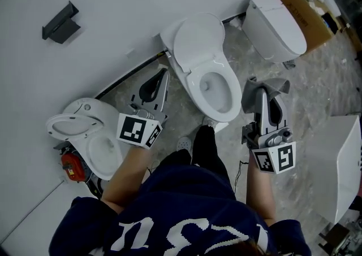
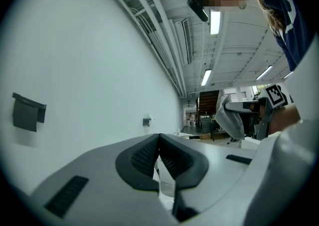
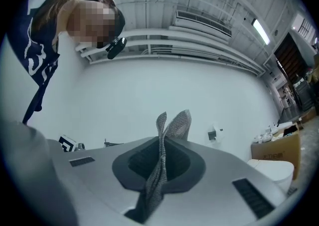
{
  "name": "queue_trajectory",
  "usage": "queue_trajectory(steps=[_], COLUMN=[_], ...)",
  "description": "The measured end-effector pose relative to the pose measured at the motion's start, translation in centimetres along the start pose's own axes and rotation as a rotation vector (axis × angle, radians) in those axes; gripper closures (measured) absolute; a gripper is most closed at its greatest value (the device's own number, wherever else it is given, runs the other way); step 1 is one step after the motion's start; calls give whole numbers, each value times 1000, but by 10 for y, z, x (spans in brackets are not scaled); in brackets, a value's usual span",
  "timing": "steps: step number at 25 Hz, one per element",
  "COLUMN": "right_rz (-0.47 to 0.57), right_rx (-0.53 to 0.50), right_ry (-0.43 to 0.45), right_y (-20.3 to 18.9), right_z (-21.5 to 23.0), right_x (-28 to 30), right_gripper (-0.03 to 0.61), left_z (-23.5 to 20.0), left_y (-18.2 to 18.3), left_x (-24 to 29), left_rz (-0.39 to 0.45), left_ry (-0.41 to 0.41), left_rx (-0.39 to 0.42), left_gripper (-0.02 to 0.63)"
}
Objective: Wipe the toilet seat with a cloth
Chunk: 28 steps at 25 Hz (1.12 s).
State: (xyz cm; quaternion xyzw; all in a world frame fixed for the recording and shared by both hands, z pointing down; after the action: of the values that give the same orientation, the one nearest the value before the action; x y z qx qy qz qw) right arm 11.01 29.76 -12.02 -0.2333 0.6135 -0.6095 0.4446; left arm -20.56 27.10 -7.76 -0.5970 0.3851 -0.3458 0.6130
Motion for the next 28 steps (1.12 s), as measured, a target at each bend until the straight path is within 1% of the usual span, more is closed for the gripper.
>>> queue_trajectory(steps=[5, 12, 17, 20, 23, 28], right_rz=[-24, -66, -113, -136, -163, -199], right_rx=[33, 63, 84, 115, 162, 254], right_ry=[46, 164, 244, 252, 239, 195], right_y=[-20, -29, -46, -64, -88, -134], right_z=[57, 148, 193, 209, 220, 232], right_x=[48, 119, 162, 180, 194, 215], right_gripper=[552, 551, 551, 551, 551, 551], left_z=[-9, -9, -15, -22, -34, -61], left_y=[-15, -19, -31, -44, -61, -99], left_x=[61, 160, 197, 209, 218, 237], left_rz=[-21, 5, 2, -23, -54, -99], left_ry=[42, 95, 143, 169, 191, 190], left_rx=[-5, -14, -14, -23, -35, -58], left_gripper=[604, 604, 604, 604, 604, 604])
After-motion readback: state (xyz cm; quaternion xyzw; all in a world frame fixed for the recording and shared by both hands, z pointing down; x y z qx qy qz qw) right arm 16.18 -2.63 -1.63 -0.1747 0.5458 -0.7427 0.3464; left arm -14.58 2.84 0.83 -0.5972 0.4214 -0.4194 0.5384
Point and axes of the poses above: the fingertips, and each gripper's own axes: x forward along the fingers, z to its right, y out of its top, the point moved 9 cm from there along -x, backward along the fingers, and after that the axes turned 2 degrees about z, right-handed, at the moved point
